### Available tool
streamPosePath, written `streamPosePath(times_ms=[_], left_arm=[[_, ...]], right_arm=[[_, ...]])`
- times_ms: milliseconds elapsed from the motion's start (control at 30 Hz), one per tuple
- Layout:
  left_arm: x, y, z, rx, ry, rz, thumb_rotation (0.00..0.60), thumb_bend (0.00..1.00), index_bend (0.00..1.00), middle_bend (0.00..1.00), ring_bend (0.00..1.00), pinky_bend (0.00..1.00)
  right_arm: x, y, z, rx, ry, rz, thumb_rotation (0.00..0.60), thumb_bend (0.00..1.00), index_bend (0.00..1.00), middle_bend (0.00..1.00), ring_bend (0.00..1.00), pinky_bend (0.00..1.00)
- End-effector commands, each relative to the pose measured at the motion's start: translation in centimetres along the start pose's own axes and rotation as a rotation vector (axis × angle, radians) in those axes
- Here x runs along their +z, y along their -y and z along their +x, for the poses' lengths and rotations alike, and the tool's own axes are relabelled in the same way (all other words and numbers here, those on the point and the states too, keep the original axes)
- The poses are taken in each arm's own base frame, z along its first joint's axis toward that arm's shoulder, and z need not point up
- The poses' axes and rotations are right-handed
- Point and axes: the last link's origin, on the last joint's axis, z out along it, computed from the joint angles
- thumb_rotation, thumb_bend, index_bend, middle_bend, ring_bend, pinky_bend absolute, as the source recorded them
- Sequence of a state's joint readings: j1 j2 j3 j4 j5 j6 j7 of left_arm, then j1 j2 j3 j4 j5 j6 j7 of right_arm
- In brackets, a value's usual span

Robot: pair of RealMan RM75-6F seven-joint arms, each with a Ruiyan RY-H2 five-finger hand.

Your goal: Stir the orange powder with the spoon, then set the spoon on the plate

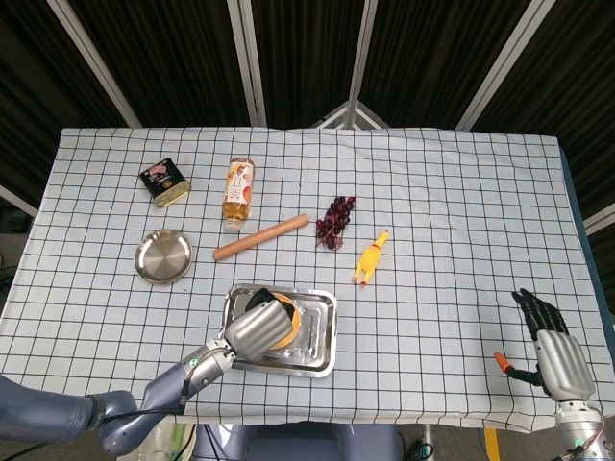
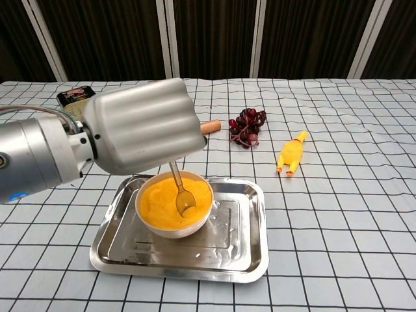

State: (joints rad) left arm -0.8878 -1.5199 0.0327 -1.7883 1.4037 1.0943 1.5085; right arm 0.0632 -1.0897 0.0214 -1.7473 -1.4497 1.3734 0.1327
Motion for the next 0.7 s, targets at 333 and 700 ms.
streamPosePath(times_ms=[333, 700], left_arm=[[-0.7, 0.5, -1.6, 0.022, 0.038, 0.004, 0.600, 0.59, 0.81, 1.00, 1.00, 1.00], [-0.8, 1.5, -1.8, 0.004, 0.035, 0.041, 0.600, 0.59, 0.81, 1.00, 1.00, 1.00]], right_arm=[[0.0, 0.0, -0.1, -0.001, 0.000, 0.000, 0.600, 0.32, 0.00, 0.00, 0.00, 0.00], [-0.1, 0.1, -0.1, 0.000, 0.001, 0.002, 0.600, 0.32, 0.00, 0.00, 0.00, 0.00]])
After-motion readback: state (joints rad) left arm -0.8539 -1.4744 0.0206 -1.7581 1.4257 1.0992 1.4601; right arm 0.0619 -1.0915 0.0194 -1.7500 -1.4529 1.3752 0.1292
